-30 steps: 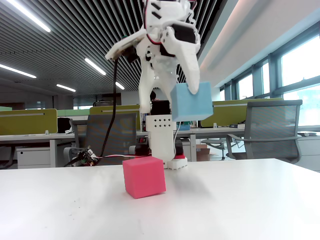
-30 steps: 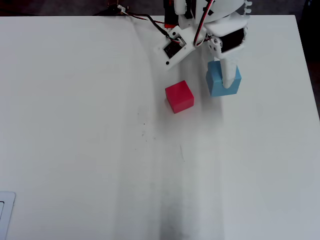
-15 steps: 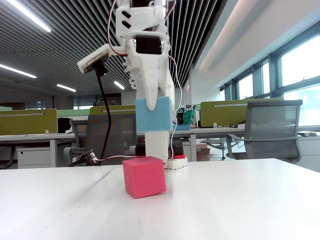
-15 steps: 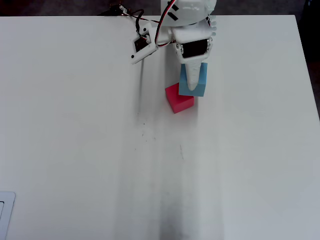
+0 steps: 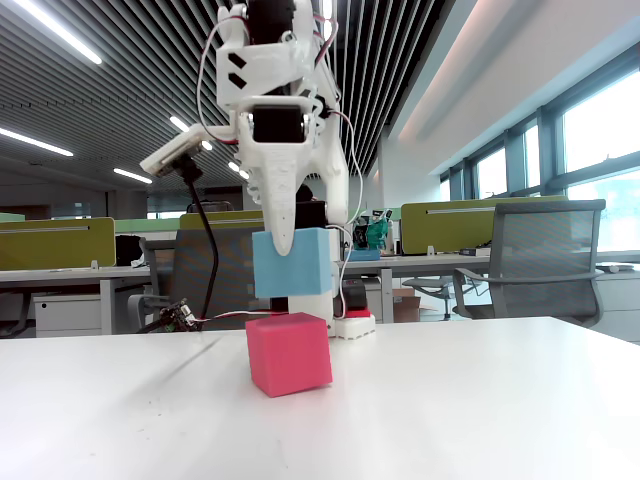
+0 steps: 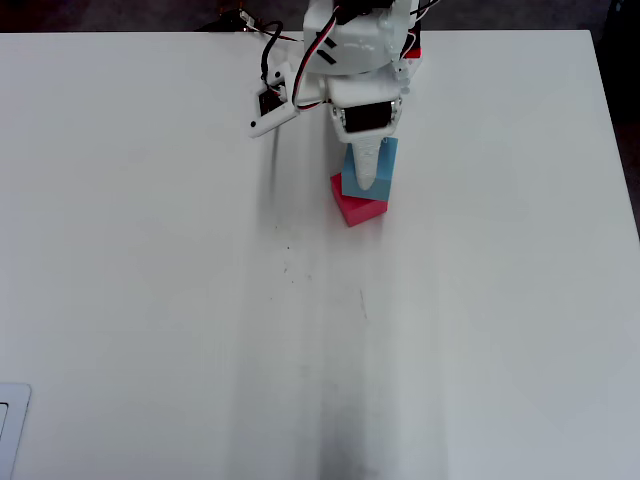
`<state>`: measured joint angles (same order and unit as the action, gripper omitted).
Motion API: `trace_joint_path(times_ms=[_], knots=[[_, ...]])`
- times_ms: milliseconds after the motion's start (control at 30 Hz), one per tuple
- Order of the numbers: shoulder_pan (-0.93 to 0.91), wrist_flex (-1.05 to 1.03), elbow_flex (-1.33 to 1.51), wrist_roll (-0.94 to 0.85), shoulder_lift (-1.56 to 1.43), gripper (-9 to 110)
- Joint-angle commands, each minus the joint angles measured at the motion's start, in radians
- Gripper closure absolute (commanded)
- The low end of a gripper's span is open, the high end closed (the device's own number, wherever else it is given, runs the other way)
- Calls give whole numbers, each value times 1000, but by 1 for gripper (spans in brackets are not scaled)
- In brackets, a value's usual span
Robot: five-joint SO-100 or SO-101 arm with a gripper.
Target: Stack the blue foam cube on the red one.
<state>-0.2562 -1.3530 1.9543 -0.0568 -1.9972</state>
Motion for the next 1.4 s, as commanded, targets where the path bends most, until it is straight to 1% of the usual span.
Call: trace_joint_path(times_ms=[0,367,600,800,967,1367], knots=[[-9,9,5,-6,-12,83],[-57,48,21,-6,15,83],[-67,129,112,-6,9,83],[-78,137,130,-5,5,82],[-83,115,91,3,-11,74],[-41,21,46,9,-75,72]])
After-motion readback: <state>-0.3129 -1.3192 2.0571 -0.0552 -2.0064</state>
